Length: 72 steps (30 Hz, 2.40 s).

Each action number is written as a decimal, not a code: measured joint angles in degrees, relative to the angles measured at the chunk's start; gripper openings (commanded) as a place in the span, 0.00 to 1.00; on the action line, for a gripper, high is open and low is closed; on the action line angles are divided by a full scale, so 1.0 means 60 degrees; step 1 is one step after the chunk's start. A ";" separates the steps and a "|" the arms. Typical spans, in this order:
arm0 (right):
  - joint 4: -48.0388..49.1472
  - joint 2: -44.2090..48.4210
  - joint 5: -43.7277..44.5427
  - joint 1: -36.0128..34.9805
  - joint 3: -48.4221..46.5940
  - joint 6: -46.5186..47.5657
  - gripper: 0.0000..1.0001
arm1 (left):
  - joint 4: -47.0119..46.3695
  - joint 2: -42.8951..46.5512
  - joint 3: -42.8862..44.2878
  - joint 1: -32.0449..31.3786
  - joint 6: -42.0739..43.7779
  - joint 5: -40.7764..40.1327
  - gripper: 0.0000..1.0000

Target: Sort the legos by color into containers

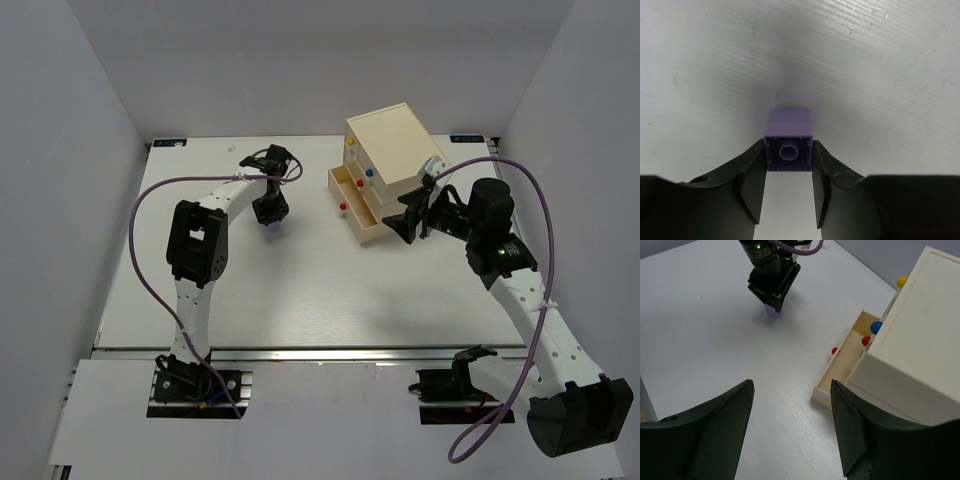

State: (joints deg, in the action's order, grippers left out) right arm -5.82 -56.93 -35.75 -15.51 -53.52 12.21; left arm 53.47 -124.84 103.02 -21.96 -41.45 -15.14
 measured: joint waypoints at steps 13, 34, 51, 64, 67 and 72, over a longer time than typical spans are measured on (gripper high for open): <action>-0.0011 0.0000 -0.0127 0.0029 0.0058 0.0058 0.87 | -0.0142 0.0098 0.0073 0.0004 0.0627 0.0692 0.00; 0.1300 -0.1923 -0.4375 -0.0266 0.0357 -0.2710 0.85 | -1.0826 0.7012 -0.7471 -0.0015 0.2335 1.2615 0.00; 0.1752 -0.3147 -0.4863 -0.1184 -0.0353 -0.4302 0.89 | -1.8203 0.6444 -0.9136 -0.0062 -0.2473 1.5008 0.00; 0.1712 -0.3566 -0.4768 -0.1800 -0.1140 -0.4346 0.83 | -1.8771 0.6247 -0.9220 -0.0157 -0.2958 1.5001 0.00; 0.1545 -0.3712 -0.4670 -0.1923 -0.1235 -0.4240 0.79 | -1.8735 0.6229 -0.9220 -0.0157 -0.2932 1.4957 0.00; 0.1384 -0.3818 -0.4499 -0.2080 -0.1475 -0.4156 0.75 | -1.8189 0.6189 -0.9216 -0.0157 -0.2543 1.4804 0.00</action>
State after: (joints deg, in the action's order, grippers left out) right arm 2.48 -79.83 -62.74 -27.99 -62.37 -12.73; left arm -55.66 -87.70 47.72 -22.90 -56.71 73.69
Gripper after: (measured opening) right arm 0.762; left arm 0.463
